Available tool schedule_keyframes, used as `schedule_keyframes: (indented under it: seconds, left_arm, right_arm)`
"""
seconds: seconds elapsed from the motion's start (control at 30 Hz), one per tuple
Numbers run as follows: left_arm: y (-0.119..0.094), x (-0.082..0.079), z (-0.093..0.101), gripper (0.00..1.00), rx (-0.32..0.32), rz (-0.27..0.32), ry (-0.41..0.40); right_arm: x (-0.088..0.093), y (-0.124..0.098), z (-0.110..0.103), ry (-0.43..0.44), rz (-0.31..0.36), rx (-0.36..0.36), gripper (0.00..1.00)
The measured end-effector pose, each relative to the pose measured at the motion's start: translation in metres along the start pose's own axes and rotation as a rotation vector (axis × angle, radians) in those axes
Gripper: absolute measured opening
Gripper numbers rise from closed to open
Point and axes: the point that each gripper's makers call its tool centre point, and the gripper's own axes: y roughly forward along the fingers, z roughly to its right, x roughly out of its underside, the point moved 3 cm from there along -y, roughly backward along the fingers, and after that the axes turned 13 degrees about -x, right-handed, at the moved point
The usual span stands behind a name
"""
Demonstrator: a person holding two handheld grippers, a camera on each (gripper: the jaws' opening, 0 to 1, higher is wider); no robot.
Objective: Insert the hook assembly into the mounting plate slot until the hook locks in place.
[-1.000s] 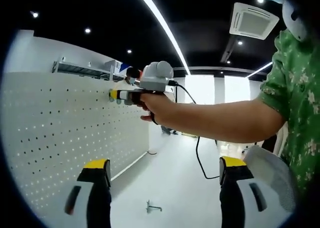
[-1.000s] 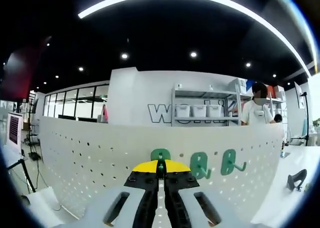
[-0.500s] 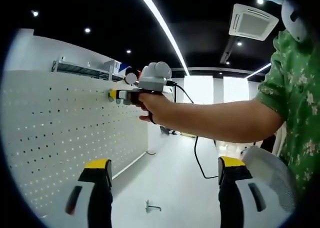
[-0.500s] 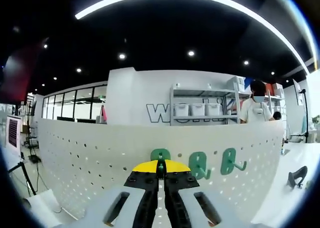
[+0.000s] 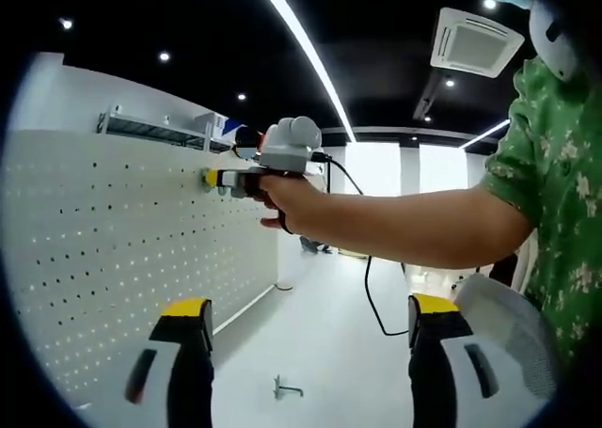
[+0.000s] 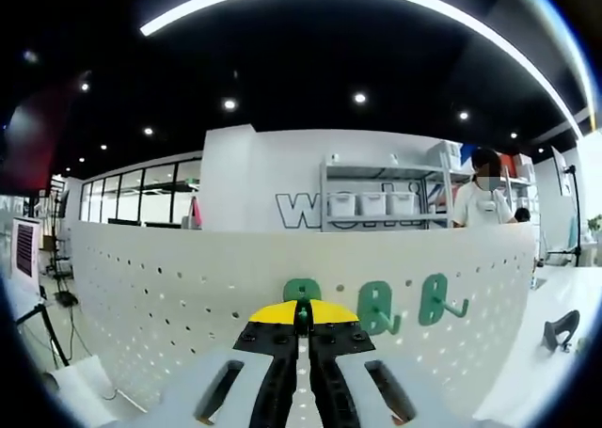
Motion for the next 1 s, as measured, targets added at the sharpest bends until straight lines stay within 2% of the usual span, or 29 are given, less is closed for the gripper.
schedule_keyframes:
  seconds: [1.0]
  left_arm:
    - [-0.0023, 0.0013, -0.0032, 0.84, 0.0, -0.003, -0.003]
  right_arm:
    - [0.0008, 0.0047, 0.0039, 0.004, 0.002, -0.001, 0.01]
